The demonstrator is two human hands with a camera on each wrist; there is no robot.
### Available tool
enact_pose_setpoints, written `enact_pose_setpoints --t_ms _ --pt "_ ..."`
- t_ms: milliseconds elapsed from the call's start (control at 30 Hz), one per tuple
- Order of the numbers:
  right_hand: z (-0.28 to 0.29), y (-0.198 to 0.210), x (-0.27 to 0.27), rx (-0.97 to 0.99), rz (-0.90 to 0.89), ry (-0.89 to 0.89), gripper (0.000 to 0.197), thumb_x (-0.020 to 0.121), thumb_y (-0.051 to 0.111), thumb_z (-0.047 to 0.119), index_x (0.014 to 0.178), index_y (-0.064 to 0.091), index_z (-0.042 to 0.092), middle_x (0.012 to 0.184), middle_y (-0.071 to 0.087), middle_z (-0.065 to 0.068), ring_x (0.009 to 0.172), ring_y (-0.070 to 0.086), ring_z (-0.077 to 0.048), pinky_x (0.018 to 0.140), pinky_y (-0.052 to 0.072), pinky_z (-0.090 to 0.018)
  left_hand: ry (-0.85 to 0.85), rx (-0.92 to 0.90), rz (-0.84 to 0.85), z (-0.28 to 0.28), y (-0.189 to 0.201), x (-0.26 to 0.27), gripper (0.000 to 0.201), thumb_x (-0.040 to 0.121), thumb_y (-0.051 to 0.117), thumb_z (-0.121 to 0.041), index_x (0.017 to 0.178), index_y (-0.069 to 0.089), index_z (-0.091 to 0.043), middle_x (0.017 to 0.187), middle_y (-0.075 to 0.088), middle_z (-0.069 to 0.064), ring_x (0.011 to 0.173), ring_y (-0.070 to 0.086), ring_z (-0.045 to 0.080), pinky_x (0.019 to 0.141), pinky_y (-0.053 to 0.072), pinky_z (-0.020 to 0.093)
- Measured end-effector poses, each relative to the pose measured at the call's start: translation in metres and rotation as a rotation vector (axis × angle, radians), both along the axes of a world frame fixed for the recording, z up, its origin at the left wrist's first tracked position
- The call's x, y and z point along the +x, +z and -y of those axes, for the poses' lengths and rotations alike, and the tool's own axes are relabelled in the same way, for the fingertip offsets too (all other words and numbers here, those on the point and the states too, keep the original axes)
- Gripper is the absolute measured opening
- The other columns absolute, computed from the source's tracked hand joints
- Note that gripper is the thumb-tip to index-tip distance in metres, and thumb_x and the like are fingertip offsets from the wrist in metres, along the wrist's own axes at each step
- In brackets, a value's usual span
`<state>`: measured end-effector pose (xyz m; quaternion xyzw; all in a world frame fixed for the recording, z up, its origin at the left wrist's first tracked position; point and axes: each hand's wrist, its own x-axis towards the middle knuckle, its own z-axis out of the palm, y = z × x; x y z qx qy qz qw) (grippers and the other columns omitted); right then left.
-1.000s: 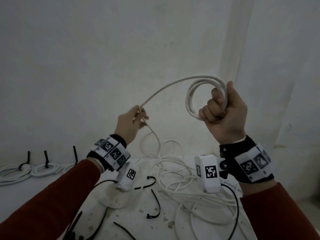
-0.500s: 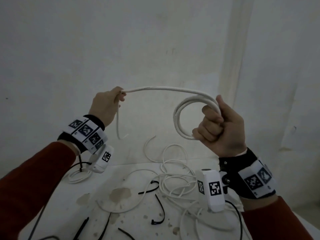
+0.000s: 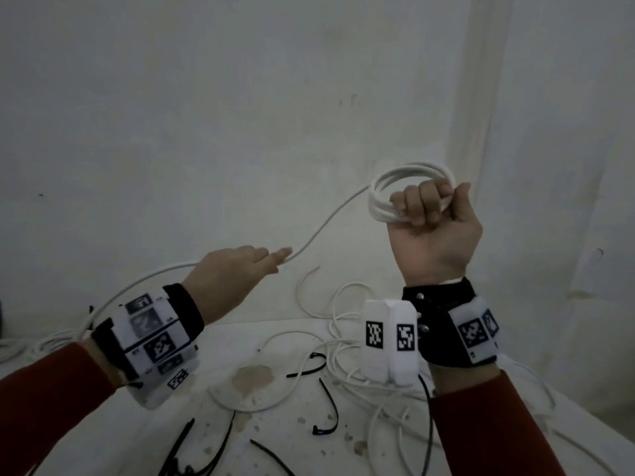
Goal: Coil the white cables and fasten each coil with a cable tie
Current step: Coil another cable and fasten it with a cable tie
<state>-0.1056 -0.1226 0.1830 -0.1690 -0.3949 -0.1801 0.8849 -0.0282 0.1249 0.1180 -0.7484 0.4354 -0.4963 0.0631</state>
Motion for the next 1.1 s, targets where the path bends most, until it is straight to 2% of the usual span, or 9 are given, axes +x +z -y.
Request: enact_pose_setpoints --t_ms 100,200,267,400,533,700,900,1000,1100 --pt "-0.01 0.005 0.013 0.04 -0.029 -0.047 0.044 0.103 0.026 0.03 0.069 0.047 0.013 0.05 0.038 -0.001 0.045 0.035 -0.016 0.054 0.036 -0.027 -0.046 0.047 0.013 0.0 -0.003 -0.023 0.06 0.06 0.077 0.005 0.117 0.061 -0.003 0.076 0.066 0.004 0.056 0.062 0.02 0.035 0.037 0.021" --pt "-0.022 0.004 0.029 -0.04 -0.098 -0.23 0.036 0.105 0.029 0.023 0.073 0.044 0.014 0.054 0.042 0.0 0.048 0.039 -0.014 0.056 0.039 -0.026 -0.051 0.053 0.013 -0.005 0.002 -0.044 0.028 0.094 0.033 -0.009 0.117 0.049 -0.008 0.076 0.065 0.003 0.056 0.061 0.02 0.035 0.036 0.021" --pt "-0.033 -0.002 0.041 -0.173 -0.123 -0.421 0.027 0.104 0.032 0.018 0.078 0.038 0.013 0.056 0.044 0.001 0.05 0.04 -0.013 0.053 0.038 -0.025 -0.042 0.043 0.018 -0.009 0.007 -0.054 0.038 0.103 0.011 -0.016 0.113 0.047 -0.01 0.075 0.064 0.003 0.057 0.06 0.021 0.034 0.035 0.023" --pt "-0.057 -0.019 0.054 -0.653 -0.117 -0.855 0.032 0.103 0.036 0.017 0.072 0.044 0.013 0.058 0.044 -0.002 0.05 0.038 -0.014 0.051 0.032 -0.03 0.008 0.008 0.064 -0.017 0.018 -0.067 0.023 0.087 0.038 -0.013 0.107 0.05 -0.013 0.073 0.061 0.003 0.056 0.057 0.022 0.039 0.027 0.02" --pt "-0.07 -0.033 0.051 -1.126 -0.022 -1.019 0.027 0.103 0.037 0.016 0.08 0.047 0.005 0.061 0.051 -0.002 0.051 0.047 -0.015 0.052 0.04 -0.025 0.082 -0.035 0.117 -0.034 0.033 -0.07 0.021 0.088 0.046 -0.013 0.098 0.064 -0.012 0.073 0.059 0.003 0.056 0.054 0.023 0.045 0.021 0.022" --pt "-0.089 -0.05 0.035 -1.462 0.0 -0.755 0.036 0.104 0.034 0.028 0.075 0.046 0.012 0.055 0.049 0.004 0.048 0.043 -0.014 0.052 0.039 -0.031 0.114 -0.046 0.163 -0.056 0.042 -0.061 0.013 0.084 0.061 -0.011 0.096 0.066 -0.014 0.075 0.06 0.003 0.06 0.055 0.025 0.045 0.026 0.024" --pt "-0.107 -0.054 0.007 -1.43 -0.114 -0.3 0.067 0.086 0.015 0.067 0.064 0.05 0.013 0.049 0.036 -0.001 0.038 0.028 -0.008 0.041 0.028 -0.019 0.016 -0.139 -0.012 -0.065 0.039 -0.046 0.015 0.093 0.047 -0.025 0.106 0.053 -0.028 0.079 0.061 -0.001 0.064 0.058 0.022 0.043 0.037 0.024" --pt "-0.108 -0.054 0.003 -1.292 -0.192 -0.148 0.067 0.082 0.019 0.07 0.055 0.048 0.017 0.041 0.033 0.005 0.034 0.022 -0.009 0.041 0.021 -0.016 -0.141 -0.291 -0.21 -0.065 0.033 -0.037 0.022 0.097 0.033 -0.035 0.107 0.051 -0.029 0.077 0.059 -0.003 0.065 0.054 0.013 0.053 0.046 0.03" --pt "-0.101 -0.049 0.001 -1.086 -0.201 -0.053 0.064 0.088 0.016 0.064 0.053 0.044 0.018 0.034 0.025 0.007 0.033 0.016 -0.007 0.043 0.011 -0.025 -0.285 -0.446 -0.383 -0.067 0.02 -0.022 0.03 0.098 0.031 -0.03 0.109 0.057 -0.02 0.067 0.049 -0.005 0.061 0.044 0.006 0.06 0.039 0.018"
